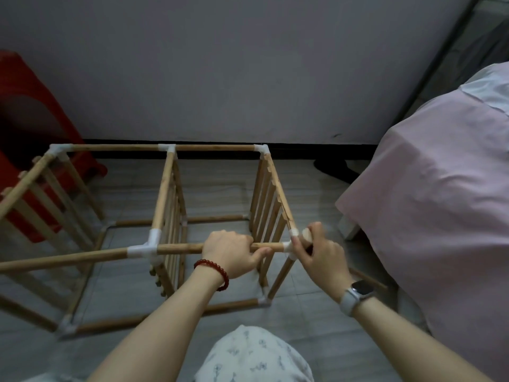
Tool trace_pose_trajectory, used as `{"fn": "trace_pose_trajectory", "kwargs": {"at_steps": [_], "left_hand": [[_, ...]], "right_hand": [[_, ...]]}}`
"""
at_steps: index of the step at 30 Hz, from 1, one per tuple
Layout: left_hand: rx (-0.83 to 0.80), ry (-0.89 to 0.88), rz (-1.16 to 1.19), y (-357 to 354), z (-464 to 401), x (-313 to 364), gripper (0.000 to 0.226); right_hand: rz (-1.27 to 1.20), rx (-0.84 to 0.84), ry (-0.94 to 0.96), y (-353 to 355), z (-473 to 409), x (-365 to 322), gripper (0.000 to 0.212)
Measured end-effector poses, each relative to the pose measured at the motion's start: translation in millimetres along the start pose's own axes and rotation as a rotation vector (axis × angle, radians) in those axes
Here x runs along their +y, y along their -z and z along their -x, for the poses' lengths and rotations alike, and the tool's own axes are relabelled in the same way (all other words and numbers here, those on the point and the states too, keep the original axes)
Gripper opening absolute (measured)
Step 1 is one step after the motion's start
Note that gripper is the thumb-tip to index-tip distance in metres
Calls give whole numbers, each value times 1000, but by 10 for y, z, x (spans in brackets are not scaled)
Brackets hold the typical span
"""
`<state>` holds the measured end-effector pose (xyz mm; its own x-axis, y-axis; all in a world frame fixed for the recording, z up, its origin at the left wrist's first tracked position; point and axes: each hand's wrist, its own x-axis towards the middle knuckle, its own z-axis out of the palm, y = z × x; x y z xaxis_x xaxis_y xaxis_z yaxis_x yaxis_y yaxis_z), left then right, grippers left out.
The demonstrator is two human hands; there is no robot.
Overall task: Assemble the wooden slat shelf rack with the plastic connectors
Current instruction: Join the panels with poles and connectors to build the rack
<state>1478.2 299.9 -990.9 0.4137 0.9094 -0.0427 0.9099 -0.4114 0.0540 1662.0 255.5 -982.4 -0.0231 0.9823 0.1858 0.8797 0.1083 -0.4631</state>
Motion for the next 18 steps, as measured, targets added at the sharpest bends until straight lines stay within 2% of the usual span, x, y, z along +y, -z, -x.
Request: {"fn": "trace_pose_trajectory", "kwargs": {"at_steps": [4,10,14,18], "left_hand": [[17,0,0,-28,35,-3,54],[-31,5,308,84,-88,-101,41],[60,38,186,335,-582,-383,41],[124,133,88,455,-1297,-683,48]], "right_hand": [[39,-164,-41,138,-249,40,25],[9,-130,-73,312,-675,-91,32],[-91,-128,-74,346,-1294,-134,31],[-74,-48,-73,315,-1984,-79,36]]}}
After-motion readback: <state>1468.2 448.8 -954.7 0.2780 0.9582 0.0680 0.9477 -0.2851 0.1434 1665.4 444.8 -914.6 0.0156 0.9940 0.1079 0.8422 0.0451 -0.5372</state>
